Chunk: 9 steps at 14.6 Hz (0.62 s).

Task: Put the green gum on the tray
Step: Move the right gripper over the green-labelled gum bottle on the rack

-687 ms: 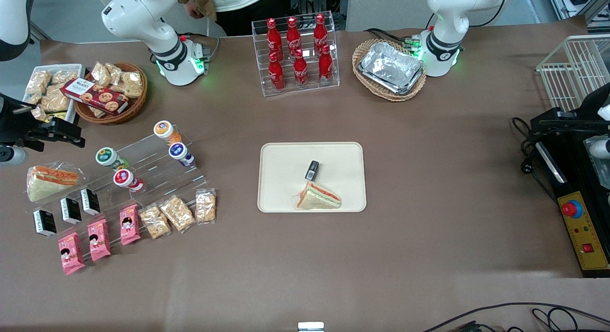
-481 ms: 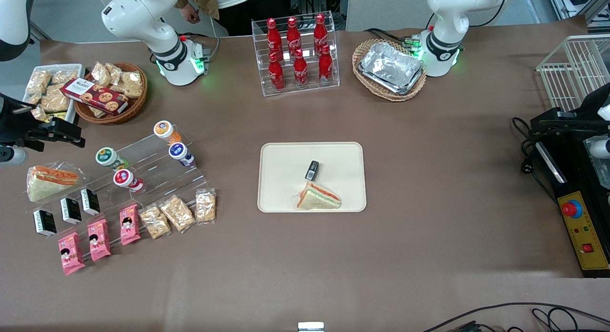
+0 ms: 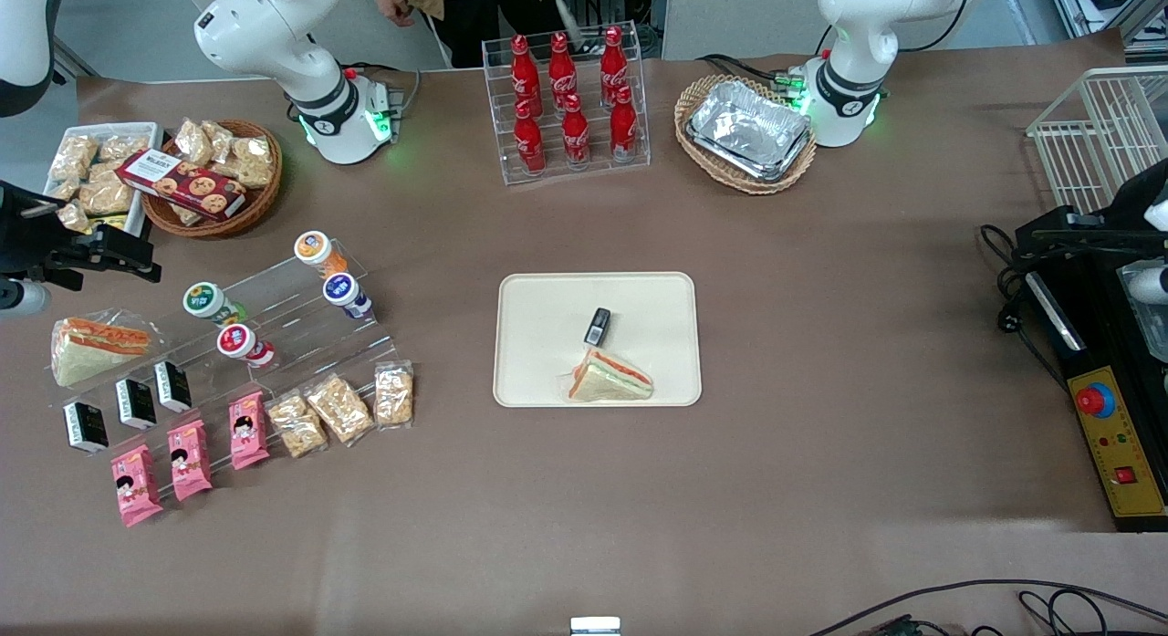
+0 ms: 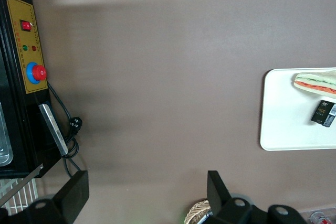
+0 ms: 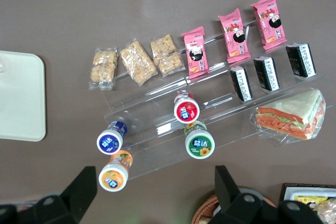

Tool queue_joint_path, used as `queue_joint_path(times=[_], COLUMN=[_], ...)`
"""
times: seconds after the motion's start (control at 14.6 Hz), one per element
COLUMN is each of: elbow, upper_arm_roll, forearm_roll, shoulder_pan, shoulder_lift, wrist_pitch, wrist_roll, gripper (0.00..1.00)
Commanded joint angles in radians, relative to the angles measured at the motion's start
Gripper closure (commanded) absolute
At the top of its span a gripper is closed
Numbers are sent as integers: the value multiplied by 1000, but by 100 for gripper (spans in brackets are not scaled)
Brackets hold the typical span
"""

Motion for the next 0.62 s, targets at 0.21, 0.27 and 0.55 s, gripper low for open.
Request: queue_joint_path(times=[0.21,0.27,0.55], elbow=[-73,-116,-269], upper_arm_roll=[-30,-30,-26], forearm_roll=[1,-14,-83], shoulder_pan=[-4,-2,-1], shoulder_lift=[-13,-36,-137], wrist_pitch=[-3,21,129], wrist_roll=[-140,-140,-140], gripper=[0,0,0])
